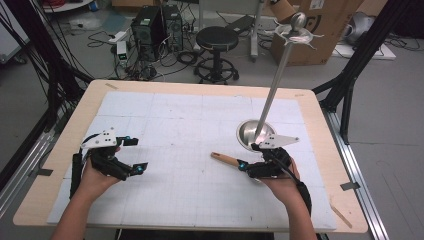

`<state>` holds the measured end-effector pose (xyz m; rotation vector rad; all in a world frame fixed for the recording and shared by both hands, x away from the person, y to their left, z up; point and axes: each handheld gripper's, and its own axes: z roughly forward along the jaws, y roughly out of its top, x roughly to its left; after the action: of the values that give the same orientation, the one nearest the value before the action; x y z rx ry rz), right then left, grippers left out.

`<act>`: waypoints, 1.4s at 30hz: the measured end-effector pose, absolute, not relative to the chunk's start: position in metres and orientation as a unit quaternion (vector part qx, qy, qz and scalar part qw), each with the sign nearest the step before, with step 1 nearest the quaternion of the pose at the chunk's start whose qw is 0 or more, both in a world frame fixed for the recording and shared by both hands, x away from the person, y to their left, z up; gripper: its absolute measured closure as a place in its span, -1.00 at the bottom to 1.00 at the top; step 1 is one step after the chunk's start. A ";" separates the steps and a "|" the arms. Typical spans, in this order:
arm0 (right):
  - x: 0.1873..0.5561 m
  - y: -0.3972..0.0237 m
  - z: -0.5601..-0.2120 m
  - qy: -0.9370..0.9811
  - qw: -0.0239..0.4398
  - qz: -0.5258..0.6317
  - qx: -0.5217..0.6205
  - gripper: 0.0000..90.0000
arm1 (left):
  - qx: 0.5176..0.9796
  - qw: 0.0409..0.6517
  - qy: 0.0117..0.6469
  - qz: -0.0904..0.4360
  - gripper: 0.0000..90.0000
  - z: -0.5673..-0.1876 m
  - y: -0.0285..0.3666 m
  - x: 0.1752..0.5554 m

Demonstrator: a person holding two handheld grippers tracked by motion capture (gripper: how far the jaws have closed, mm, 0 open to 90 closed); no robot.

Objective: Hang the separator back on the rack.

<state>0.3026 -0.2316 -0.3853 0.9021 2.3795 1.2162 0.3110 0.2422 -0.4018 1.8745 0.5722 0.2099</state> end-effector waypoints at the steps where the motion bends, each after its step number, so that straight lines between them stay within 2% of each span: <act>1: 0.305 -0.231 -0.386 0.836 0.159 0.419 0.316 -0.48 | 0.793 0.552 0.242 0.089 -0.96 -0.402 0.242 0.311; 7: 0.317 -0.228 -0.399 0.864 0.137 0.370 0.313 -0.38 | 0.795 0.549 0.242 0.091 -0.96 -0.402 0.241 0.311; 27: 0.336 -0.212 -0.402 0.913 0.120 0.264 0.288 -0.13 | 0.799 0.545 0.241 0.089 -0.96 -0.404 0.240 0.311; 29: 0.338 -0.211 -0.404 0.917 0.110 0.257 0.284 0.01 | 0.798 0.545 0.241 0.090 -0.96 -0.403 0.240 0.311; 36: 0.342 -0.210 -0.410 0.925 0.097 0.238 0.279 0.06 | 0.800 0.542 0.240 0.090 -0.96 -0.404 0.239 0.311; 42: 0.343 -0.206 -0.415 0.933 0.087 0.218 0.273 0.23 | 0.800 0.542 0.242 0.093 -0.96 -0.403 0.240 0.311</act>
<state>0.3435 -0.2062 -0.4152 0.8140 2.7796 0.6484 0.3111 0.2399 -0.4034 1.8998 0.5747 0.2202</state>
